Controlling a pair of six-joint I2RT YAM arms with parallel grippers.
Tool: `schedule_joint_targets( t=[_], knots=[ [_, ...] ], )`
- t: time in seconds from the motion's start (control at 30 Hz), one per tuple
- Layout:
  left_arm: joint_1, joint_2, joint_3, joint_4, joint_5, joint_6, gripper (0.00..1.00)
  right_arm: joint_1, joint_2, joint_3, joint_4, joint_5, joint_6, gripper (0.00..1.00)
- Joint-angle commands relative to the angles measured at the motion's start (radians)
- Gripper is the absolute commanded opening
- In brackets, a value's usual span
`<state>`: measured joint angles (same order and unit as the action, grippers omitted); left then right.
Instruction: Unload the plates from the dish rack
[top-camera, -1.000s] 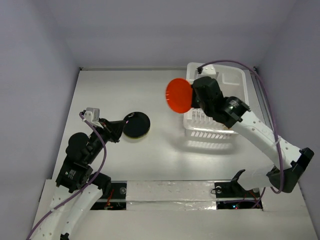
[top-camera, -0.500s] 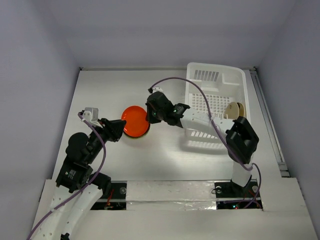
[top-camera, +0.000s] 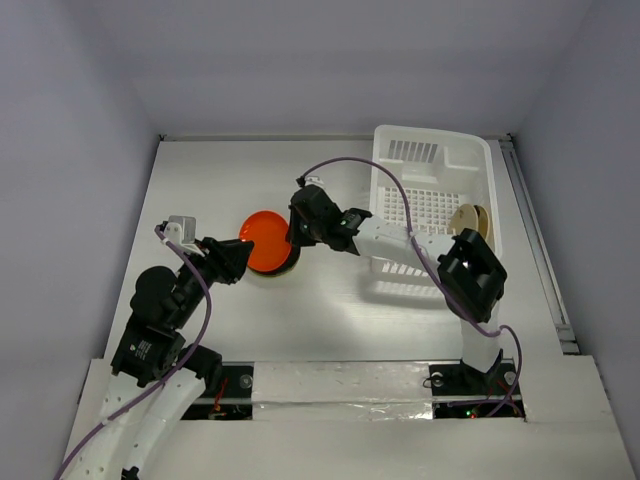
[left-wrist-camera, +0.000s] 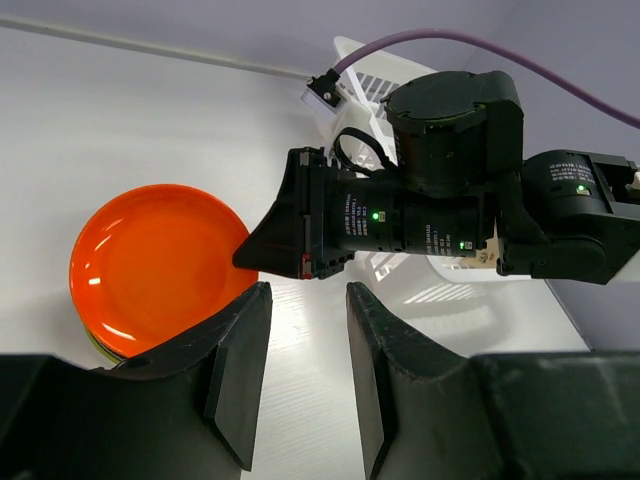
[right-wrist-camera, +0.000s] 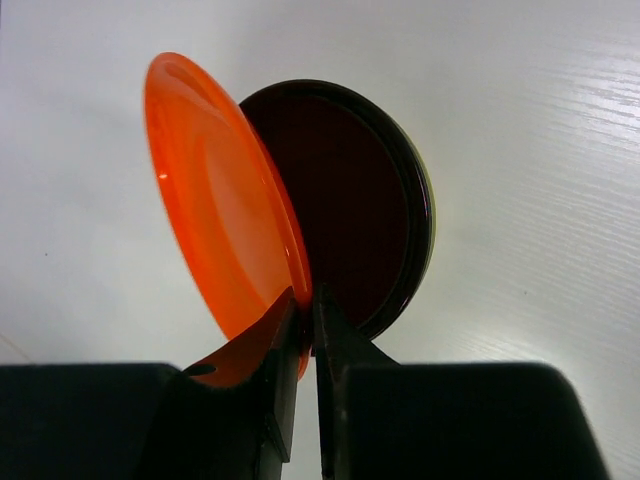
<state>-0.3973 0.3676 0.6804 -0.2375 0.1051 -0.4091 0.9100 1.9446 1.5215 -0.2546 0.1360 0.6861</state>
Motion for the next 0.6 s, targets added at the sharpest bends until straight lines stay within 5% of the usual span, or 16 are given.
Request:
schedule_joint_targets(
  t=[0.0, 0.43, 0.57],
  knots=[
    [0.003, -0.01, 0.007, 0.029, 0.015, 0.0, 0.33, 0.0, -0.007, 0.008, 0.038, 0.034, 0.027, 0.15],
    [0.003, -0.012, 0.007, 0.032, 0.021, 0.001, 0.33, 0.0, -0.062, 0.019, -0.121, 0.145, -0.002, 0.54],
    [0.003, -0.013, 0.005, 0.033, 0.024, 0.001, 0.34, 0.0, -0.157, -0.004, -0.184, 0.307, -0.028, 0.52]
  ],
)
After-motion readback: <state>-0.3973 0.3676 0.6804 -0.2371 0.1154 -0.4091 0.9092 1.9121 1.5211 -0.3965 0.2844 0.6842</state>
